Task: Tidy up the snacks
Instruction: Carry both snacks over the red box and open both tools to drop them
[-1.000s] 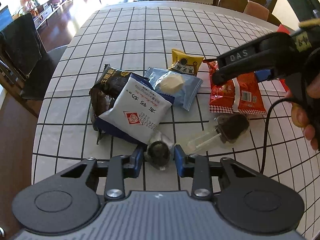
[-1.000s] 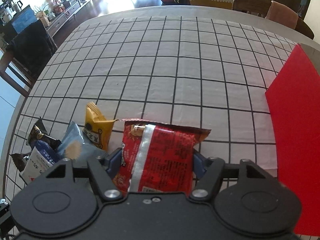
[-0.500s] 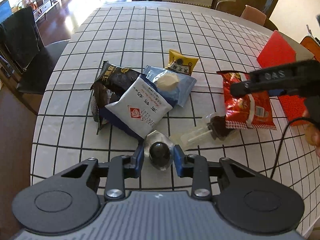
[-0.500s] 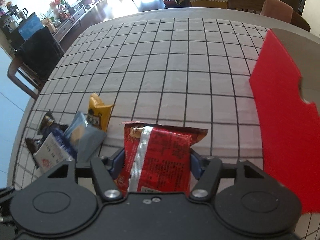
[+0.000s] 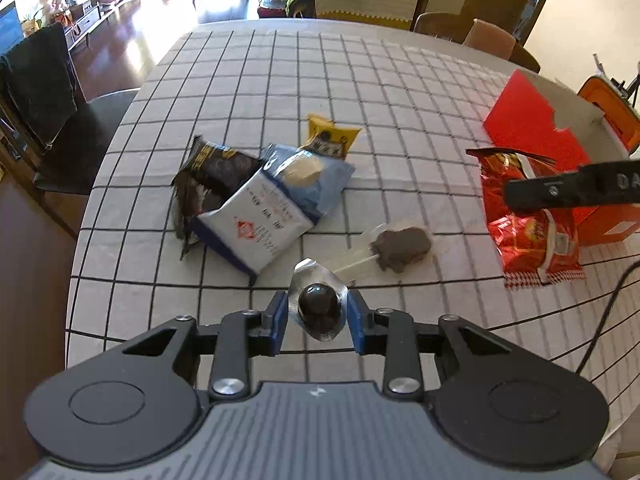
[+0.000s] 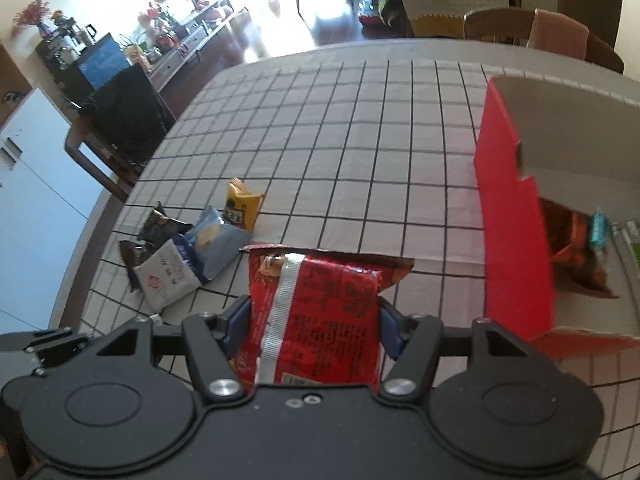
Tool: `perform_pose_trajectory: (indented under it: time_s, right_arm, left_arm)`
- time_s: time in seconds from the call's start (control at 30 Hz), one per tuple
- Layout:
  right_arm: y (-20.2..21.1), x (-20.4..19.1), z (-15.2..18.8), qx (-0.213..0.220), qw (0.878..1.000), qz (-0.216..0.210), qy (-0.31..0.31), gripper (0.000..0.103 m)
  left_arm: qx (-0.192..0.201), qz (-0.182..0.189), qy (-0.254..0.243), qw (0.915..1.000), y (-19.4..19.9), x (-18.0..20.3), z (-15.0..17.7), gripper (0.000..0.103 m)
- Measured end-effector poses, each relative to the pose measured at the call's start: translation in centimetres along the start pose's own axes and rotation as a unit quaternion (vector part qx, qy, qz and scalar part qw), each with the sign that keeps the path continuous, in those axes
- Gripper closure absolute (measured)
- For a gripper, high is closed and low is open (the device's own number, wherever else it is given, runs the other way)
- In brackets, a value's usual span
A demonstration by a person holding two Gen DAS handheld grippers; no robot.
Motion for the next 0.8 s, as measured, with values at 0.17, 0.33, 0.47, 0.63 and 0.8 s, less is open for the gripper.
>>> perform_pose_trajectory:
  time_s: [0.17,0.33,0.47,0.63,0.8]
  right_arm:
    - [2.8,0.0,-0.9,0.015,1.0,-0.003,0.017,0.04]
    - [5.1,2.2,-2.0,0.035,0.999,0.002,0.015,0.04]
    - [6.7,4.7,-2.8,0.053,0.998,0.017,0.009,0.04]
    - [8.6,8.4,-3.9,0.071,0.997,0.035,-0.001,0.04]
    - [9.7,11.7,-4.3,0.081,0.996,0.048,-0.01,0.04]
  left_arm:
    - [0.017,0.01,-0.01,0.9998,1.7,2.5,-1.5,0.073]
    - [0.042,0.025,-0.029,0.9984,3.1,5.8,-3.5,0.072]
    - [0.061,0.038,-0.056,0.9959,3.9,9.4,-5.5,0.072]
    - [0.075,0.051,-0.085,0.9923,4.0,13.8,-7.7,0.072]
    - [0.076,0.057,-0.11,0.9894,3.3,18.1,-9.6,0.072]
Point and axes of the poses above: each gripper's, at about its wrist camera, not at the fingertips, and y roughly against the way its jaws point, x to its right, z to its underside, the point moved 2 cm from there along -y, roughly the way its jaws point, and after that the axes turned 2 degrees about -x, right-handed, at the moved point
